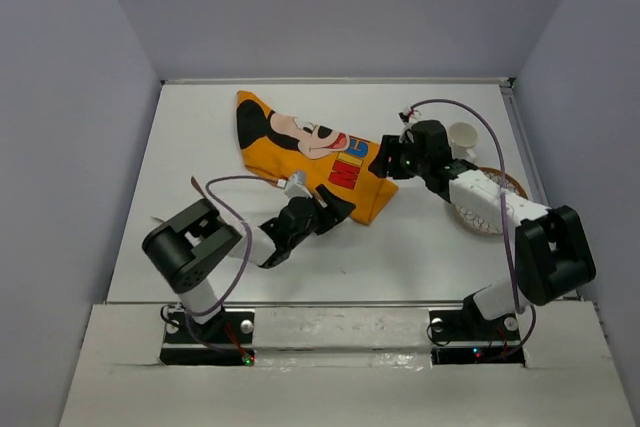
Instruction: Set the dinner table for one person
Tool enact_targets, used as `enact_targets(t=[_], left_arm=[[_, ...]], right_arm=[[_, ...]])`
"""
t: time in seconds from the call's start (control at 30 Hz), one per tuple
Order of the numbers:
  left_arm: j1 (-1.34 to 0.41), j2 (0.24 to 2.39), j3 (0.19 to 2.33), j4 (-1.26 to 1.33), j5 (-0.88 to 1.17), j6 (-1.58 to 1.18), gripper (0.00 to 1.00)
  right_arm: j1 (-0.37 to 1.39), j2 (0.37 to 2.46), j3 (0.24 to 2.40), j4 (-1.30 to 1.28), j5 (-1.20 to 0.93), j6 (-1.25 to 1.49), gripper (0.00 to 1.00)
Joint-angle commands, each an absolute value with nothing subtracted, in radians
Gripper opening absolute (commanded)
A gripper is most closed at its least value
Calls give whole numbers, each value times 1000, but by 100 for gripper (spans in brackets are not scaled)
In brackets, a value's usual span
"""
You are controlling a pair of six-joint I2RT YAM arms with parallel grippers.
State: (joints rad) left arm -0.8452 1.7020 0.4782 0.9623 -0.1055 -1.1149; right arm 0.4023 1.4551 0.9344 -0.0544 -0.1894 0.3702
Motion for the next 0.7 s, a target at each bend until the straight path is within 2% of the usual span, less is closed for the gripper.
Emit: enact_targets(t=[0.0,0.13,0.23,0.33,0.43,0.57,0.67], left_arm=[[-825,1453,506,870,-297,-955,79],[-810,1260,586,691,-495,-767,76],[-671,1229,656,623,-435,-724,74],[-540,1276,722,606,-298,-756,73],[-419,1386,810,571,-256,-759,72],[-362,1491,880,531,-264,-723,72],[-302,1589,1000,438,-259,-668,72]], right_arm=[[351,1555,1017,-72,-37,345,57],[318,1673,1068,-81,-5,347,57],[296,1771,1127,-89,-5,347,60],[296,1837,1196,-100,-14,347,65],[296,1925,1247,-114,-25,353,68],[296,1973,1281,-115,-20,344,67],[296,2013,1308,-115,-47,337,61]])
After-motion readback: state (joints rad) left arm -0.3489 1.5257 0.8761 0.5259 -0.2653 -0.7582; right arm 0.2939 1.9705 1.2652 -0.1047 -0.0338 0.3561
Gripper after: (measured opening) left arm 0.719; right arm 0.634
